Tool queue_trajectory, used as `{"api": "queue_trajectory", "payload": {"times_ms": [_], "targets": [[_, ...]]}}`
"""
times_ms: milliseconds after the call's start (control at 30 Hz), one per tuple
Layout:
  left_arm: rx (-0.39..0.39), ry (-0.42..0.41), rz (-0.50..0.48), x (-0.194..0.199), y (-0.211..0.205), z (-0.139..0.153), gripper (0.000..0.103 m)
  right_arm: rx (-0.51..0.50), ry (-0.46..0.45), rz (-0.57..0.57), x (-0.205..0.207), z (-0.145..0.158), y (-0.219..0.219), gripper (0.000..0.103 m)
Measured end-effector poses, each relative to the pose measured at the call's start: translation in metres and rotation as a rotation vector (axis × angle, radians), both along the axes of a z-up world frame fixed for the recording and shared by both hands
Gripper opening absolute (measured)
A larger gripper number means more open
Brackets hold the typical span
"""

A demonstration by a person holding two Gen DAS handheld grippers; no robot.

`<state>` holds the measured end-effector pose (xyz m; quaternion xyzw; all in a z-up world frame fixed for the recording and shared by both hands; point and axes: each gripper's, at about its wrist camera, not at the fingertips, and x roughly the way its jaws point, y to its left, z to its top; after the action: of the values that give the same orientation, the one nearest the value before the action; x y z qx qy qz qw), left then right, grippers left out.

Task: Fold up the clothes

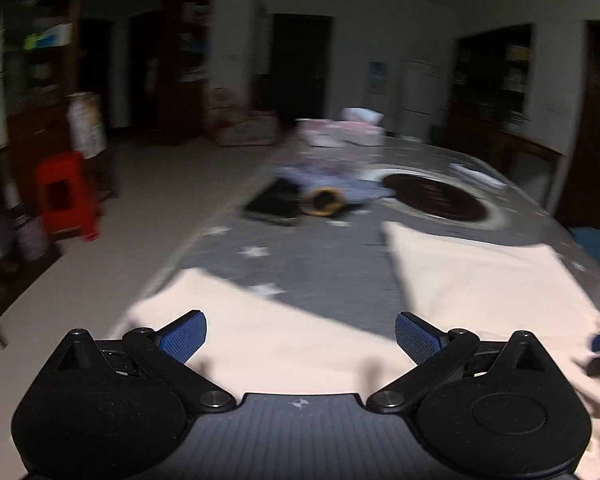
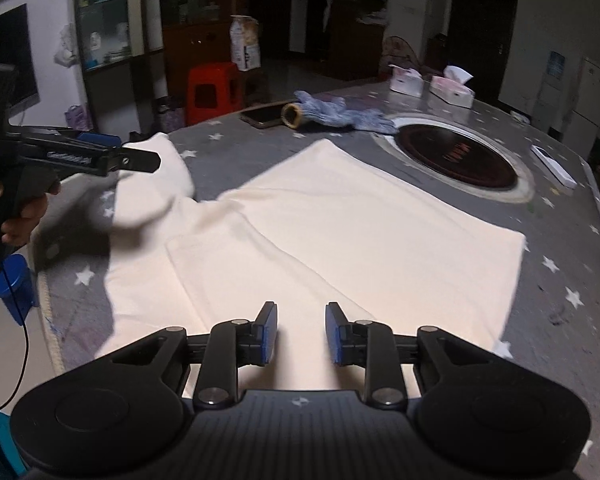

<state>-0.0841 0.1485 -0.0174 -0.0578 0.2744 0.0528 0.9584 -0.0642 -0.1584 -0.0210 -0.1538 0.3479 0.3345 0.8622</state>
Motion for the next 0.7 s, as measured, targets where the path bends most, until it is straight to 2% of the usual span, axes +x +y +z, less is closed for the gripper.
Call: {"api": "queue_trajectory", "payload": {"times_ms": [133,267,400,500,633,700], "targets": [[-0.022,0.008,0.129,0.002,0.032,-0.006,0.095,-0.001,0.002,0.013,-0.001,0.0,0.007,0.026],[-0.057,0.031,0.22,0.007,0.058,-0.017,0.083,-0.003,0.007,0.017,-0.002,-0.001,0.009,0.026],[-0.128,0.061,0.236,0.015,0.076,-0.025,0.069,0.001,0.009,0.017,-0.003,-0.001,0.01,0.026],[-0.134,0.061,0.24,0.019,0.079,-0.027,0.058,0.008,0.009,0.019,-0.004,0.0,0.011,0.026],[-0.138,0.061,0.248,0.026,0.08,-0.028,0.049,0.015,0.008,0.02,-0.006,0.002,0.011,0.026],[-0.139,0.061,0.259,0.028,0.082,-0.029,0.037,0.02,0.007,0.016,-0.006,0.003,0.01,0.026]]}}
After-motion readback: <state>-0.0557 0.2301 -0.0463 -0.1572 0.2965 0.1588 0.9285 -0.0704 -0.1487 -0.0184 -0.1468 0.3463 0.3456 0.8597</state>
